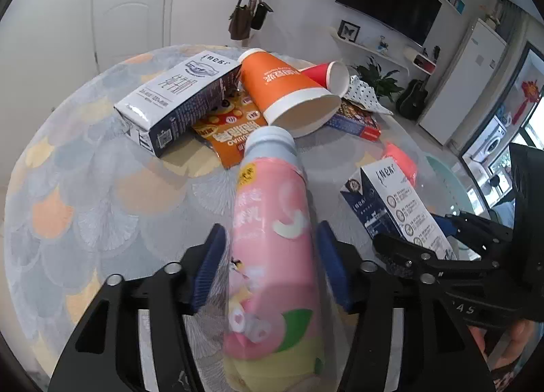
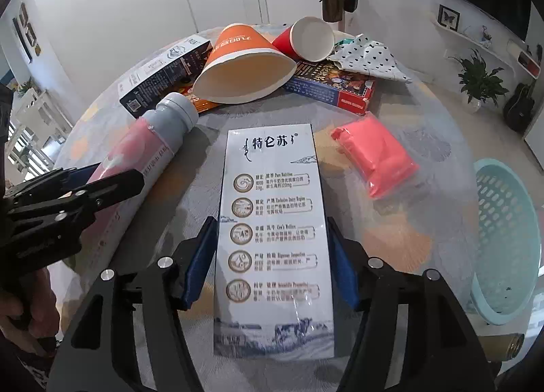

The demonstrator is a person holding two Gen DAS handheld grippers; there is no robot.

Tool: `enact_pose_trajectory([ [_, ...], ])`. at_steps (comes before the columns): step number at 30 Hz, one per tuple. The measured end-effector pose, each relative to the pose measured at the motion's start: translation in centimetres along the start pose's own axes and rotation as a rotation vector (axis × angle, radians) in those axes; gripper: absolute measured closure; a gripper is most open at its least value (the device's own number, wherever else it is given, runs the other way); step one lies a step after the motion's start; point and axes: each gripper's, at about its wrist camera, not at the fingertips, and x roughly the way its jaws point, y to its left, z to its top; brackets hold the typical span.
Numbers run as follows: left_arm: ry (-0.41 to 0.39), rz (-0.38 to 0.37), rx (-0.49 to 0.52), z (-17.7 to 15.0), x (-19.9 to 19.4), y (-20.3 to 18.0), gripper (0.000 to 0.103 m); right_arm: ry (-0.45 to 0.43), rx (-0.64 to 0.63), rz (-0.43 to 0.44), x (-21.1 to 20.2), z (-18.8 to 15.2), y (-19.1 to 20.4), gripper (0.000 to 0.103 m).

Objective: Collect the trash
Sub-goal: 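Carry the pink bottle and milk carton to the blue basket and release both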

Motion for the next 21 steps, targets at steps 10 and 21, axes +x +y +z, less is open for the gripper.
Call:
enact_pose_trajectory([
  [10, 0.009, -0.005, 0.020, -0.2, 0.8, -1.2, 0.057, -0.053, -0.023, -0.005, -0.9, 0.2, 0.2, 0.052],
  [21, -0.219, -0.258, 0.026, 3.6, -4.0, -6.0, 0.057, -0.291, 0.107, -0.025, -10.1, 1.4, -5.5, 0.052],
])
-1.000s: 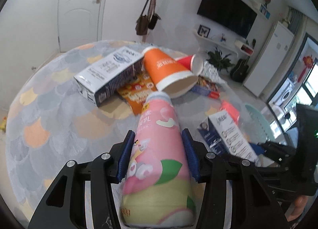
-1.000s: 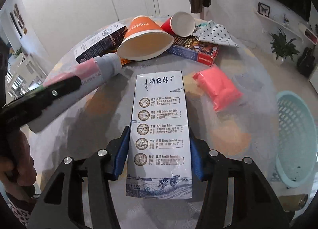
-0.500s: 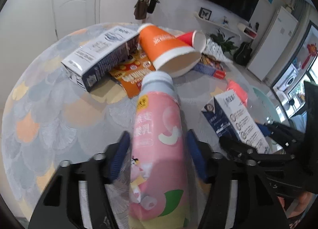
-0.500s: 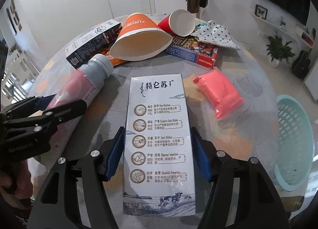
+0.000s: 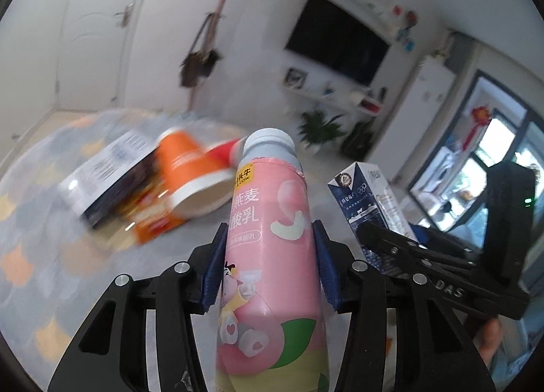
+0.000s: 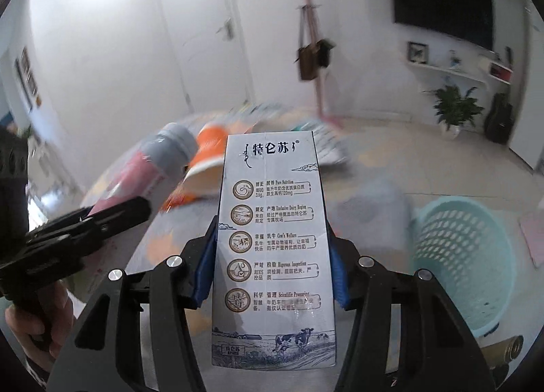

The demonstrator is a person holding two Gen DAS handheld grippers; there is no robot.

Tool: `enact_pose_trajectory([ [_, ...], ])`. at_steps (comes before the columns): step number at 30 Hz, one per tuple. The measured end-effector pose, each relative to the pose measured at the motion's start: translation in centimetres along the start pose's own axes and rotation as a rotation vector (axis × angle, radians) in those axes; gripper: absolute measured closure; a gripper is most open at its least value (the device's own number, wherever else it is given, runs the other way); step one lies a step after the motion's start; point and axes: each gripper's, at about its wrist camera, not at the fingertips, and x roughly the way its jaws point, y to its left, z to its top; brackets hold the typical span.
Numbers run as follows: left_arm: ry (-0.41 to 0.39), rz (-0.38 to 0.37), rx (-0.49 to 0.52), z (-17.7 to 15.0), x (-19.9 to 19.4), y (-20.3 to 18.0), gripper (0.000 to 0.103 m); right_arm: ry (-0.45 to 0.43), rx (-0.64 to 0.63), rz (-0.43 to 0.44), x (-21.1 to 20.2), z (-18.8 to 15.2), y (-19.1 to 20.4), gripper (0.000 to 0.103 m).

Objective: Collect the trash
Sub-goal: 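Carry the pink bottle and milk carton to the blue basket and release both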

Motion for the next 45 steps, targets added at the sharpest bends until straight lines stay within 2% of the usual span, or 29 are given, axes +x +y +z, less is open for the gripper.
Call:
enact_pose_trajectory([
  [6, -0.043, -0.098, 0.065, 2.7, 3.6, -6.3, 0.057, -0.075, 0.113, -0.097, -3.1, 1.4, -6.8, 0.052],
  [10, -0.045, -0.136, 0.072, 3.3, 6.8, -9.7, 0.057, -0.081, 0.190, -0.155, -3.9, 1.1, -11.6, 0.052],
  [15, -0.017, -0.165, 0.075, 3.2, 11.7, -13.8, 0.057, -0.060, 0.283, -0.271, -3.9, -0.1, -17.4, 0.052],
  [18, 0.022, -0.166, 0.076, 2.3, 15.0, -15.7, 0.057, -0.030, 0.316, -0.365, -3.2, -1.4, -20.6, 0.052],
  [20, 0.069, -0.164, 0.079, 1.5, 17.8, -17.1, 0.057, -0.001, 0.342, -0.396, -2.5, -2.5, -22.3, 0.052],
  [24, 0.148, -0.159, 0.089, -0.3, 22.0, -18.8, 0.057, 0.069, 0.411, -0.422, -0.5, -4.7, -25.7, 0.052],
  [30, 0.246, -0.153, 0.092, -2.0, 25.7, -19.2, 0.056, 0.162, 0.475, -0.425, 3.0, -6.4, -28.2, 0.052],
  [32, 0.260, -0.153, 0.093, -2.5, 26.1, -19.1, 0.056, 0.174, 0.491, -0.424, 3.4, -6.8, -28.7, 0.051],
  [34, 0.244, -0.156, 0.087, -2.4, 25.6, -18.7, 0.042, 0.183, 0.505, -0.423, 3.4, -7.0, -29.1, 0.051],
  [35, 0.235, -0.160, 0.087, -2.4, 25.2, -18.5, 0.040, 0.187, 0.509, -0.430, 3.5, -7.0, -29.1, 0.051],
  [40, 0.196, -0.156, 0.095, -1.6, 23.1, -18.0, 0.040, 0.179, 0.530, -0.428, 2.8, -7.0, -29.6, 0.046],
  [45, 0.147, -0.162, 0.100, -0.4, 20.7, -17.7, 0.040, 0.152, 0.521, -0.420, 1.6, -6.5, -28.7, 0.046],
])
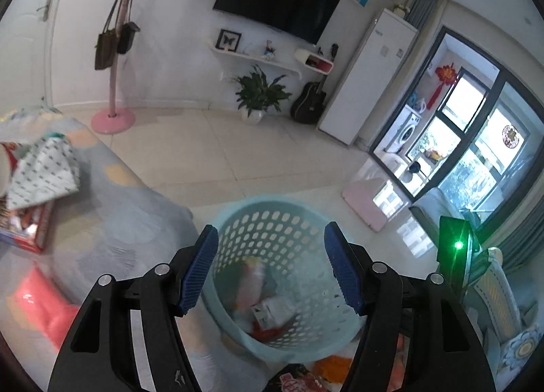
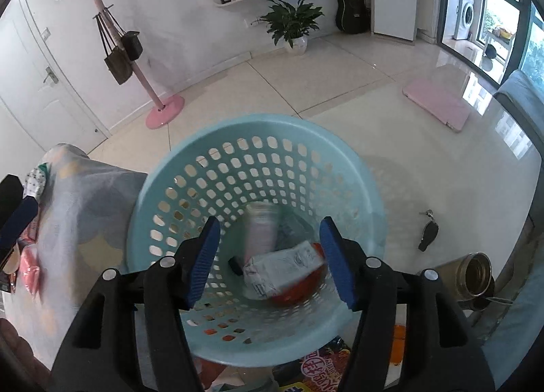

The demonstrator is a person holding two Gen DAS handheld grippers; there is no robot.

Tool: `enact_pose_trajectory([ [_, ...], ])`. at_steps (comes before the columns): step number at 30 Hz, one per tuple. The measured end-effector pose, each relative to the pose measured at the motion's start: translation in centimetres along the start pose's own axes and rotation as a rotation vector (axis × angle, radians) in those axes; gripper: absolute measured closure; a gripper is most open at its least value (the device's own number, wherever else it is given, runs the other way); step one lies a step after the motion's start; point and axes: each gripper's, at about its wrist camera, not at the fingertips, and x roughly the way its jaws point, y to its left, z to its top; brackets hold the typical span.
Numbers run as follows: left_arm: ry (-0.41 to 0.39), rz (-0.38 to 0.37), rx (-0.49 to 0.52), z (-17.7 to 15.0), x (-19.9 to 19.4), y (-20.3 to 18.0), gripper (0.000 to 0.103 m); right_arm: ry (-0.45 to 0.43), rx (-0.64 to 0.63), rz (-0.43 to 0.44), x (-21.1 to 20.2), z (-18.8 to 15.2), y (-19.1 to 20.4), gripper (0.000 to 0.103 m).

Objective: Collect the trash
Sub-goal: 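Carry the pink bottle and milk carton to the blue basket and release both, then grasp the white milk carton with the left tool while the right tool grasps the orange paper cup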

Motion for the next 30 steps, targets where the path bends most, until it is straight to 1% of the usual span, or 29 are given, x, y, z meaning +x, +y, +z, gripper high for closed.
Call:
enact_pose_trajectory([
  [4, -0.045, -0.002, 0.009, 0.3, -2.5, -0.1, 0.040, -0.024, -0.028, 0.022, -1.3, -0.2, 1.2, 0.046],
  [7, -0.078, -0.001, 0.024, 0.4, -4.6, 0.1, 0.040, -0.051, -0.065, 0.042, -2.8, -0.4, 3.1, 0.046],
  [12, -0.140, 0.019, 0.038, 0.8, -8.5, 1.1, 0.040, -0.118, -0.142, 0.099, -6.0, -1.0, 7.2, 0.046],
  [17, -0.205, 0.075, 0.023, 0.9, -13.0, 4.0, 0.040, -0.176, -0.239, 0.186, -8.2, -2.2, 12.6, 0.046],
  [20, -0.239, 0.124, -0.004, 0.7, -15.8, 6.6, 0.040, -0.189, -0.291, 0.239, -8.8, -3.3, 15.8, 0.046],
  [22, -0.257, 0.189, -0.025, 0.7, -17.5, 8.5, 0.040, -0.191, -0.321, 0.273, -9.0, -4.2, 17.8, 0.046],
  [24, -0.277, 0.280, -0.036, 0.4, -19.3, 10.4, 0.039, -0.193, -0.346, 0.294, -8.9, -4.9, 19.5, 0.046],
  [26, -0.294, 0.374, -0.033, 0.2, -21.1, 12.6, 0.035, -0.187, -0.367, 0.315, -8.7, -5.6, 21.3, 0.046],
  [28, -0.300, 0.438, -0.025, 0.1, -22.6, 14.4, 0.029, -0.181, -0.383, 0.338, -8.4, -6.2, 22.9, 0.046],
  [30, -0.295, 0.489, -0.026, 0.0, -23.9, 16.3, 0.024, -0.179, -0.396, 0.354, -8.2, -6.9, 24.3, 0.046],
])
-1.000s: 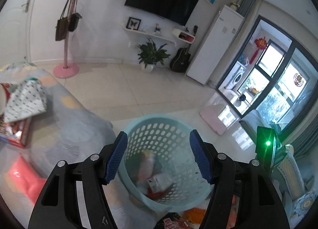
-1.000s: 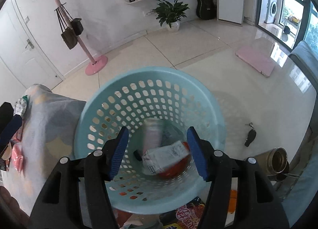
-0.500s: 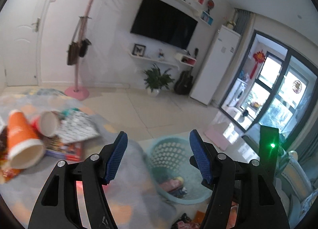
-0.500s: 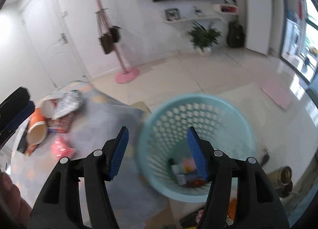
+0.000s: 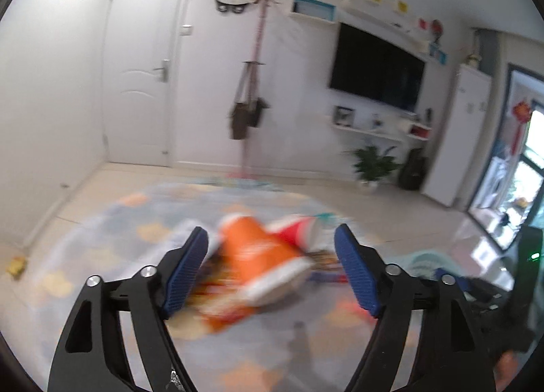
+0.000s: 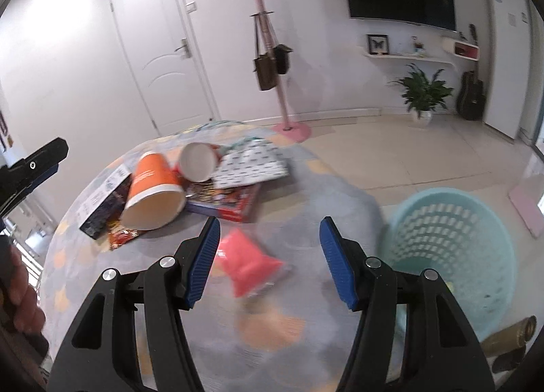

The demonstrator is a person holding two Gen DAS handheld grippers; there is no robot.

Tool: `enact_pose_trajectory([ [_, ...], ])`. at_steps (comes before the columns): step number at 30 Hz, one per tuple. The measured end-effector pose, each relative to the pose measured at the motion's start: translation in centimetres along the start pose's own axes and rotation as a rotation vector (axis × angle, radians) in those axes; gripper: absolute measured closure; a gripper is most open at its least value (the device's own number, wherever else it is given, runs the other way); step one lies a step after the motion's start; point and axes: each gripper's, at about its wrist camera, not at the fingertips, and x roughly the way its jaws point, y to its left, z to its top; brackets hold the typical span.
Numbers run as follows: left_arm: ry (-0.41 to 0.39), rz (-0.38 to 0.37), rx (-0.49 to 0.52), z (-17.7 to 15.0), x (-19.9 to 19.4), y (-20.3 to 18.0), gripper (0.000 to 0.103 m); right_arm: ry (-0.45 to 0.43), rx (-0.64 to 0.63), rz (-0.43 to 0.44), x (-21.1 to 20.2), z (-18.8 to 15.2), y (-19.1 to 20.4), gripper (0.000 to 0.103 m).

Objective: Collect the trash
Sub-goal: 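Grasp the white milk carton with the left tool while the right tool grasps the orange paper cup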

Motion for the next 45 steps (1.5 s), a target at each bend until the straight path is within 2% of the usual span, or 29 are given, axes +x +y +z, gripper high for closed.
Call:
enact_pose_trajectory([
  [2, 0.007, 0.062, -0.007, 0.3, 0.2, 2.7, 0.019, 0.005, -0.019, 0.023, 0.8, -0.2, 1.3, 0.046],
  [4, 0.034, 0.084, -0.014, 0.4, 0.9, 5.3, 0.017, 0.012, -0.061, 0.053, 1.8, -0.5, 3.1, 0.043],
  [6, 0.084, 0.063, -0.018, 0.3, 2.3, 7.4, 0.014, 0.006, -0.090, 0.069, 2.6, -1.0, 4.3, 0.041],
  [10, 0.183, 0.039, 0.001, -0.5, 5.2, 9.5, 0.013, 0.028, -0.122, 0.068, 4.4, -1.8, 5.7, 0.041],
  [15, 0.242, 0.008, 0.033, -2.2, 7.1, 9.6, 0.013, 0.029, -0.169, 0.050, 4.8, -2.0, 6.5, 0.041],
  [17, 0.264, -0.026, 0.041, -2.4, 7.9, 9.2, 0.013, 0.039, -0.171, 0.045, 5.0, -2.1, 6.5, 0.041],
  [21, 0.313, 0.022, 0.093, -3.1, 9.4, 8.4, 0.015, 0.046, -0.177, 0.053, 5.2, -2.2, 6.5, 0.040],
  [23, 0.310, 0.046, 0.109, -3.2, 9.7, 8.0, 0.020, 0.052, -0.184, 0.053, 5.2, -2.2, 6.6, 0.040],
  [25, 0.310, 0.073, 0.100, -3.4, 9.6, 8.0, 0.032, 0.053, -0.191, 0.049, 5.3, -2.2, 6.8, 0.040],
  [26, 0.309, 0.082, 0.092, -3.5, 9.5, 8.1, 0.033, 0.052, -0.196, 0.048, 5.3, -2.3, 6.9, 0.040],
  [29, 0.295, 0.067, 0.040, -3.5, 8.5, 8.6, 0.042, 0.056, -0.200, 0.052, 5.3, -2.1, 7.1, 0.039],
  [31, 0.287, 0.066, -0.013, -3.5, 7.6, 9.0, 0.048, 0.064, -0.176, 0.091, 5.5, -1.6, 7.0, 0.037],
  [34, 0.248, 0.051, -0.110, -3.8, 5.9, 10.3, 0.049, 0.084, -0.111, 0.149, 6.5, 0.1, 7.2, 0.037],
  [37, 0.198, 0.059, -0.157, -4.5, 4.5, 11.3, 0.049, 0.092, -0.072, 0.192, 7.4, 1.6, 7.8, 0.035],
  [40, 0.131, 0.031, -0.207, -5.1, 3.6, 12.2, 0.049, 0.115, -0.020, 0.226, 8.8, 2.9, 8.4, 0.035],
  [45, 0.088, 0.058, -0.186, -5.2, 2.8, 11.6, 0.049, 0.152, 0.031, 0.213, 11.2, 3.8, 8.9, 0.035],
])
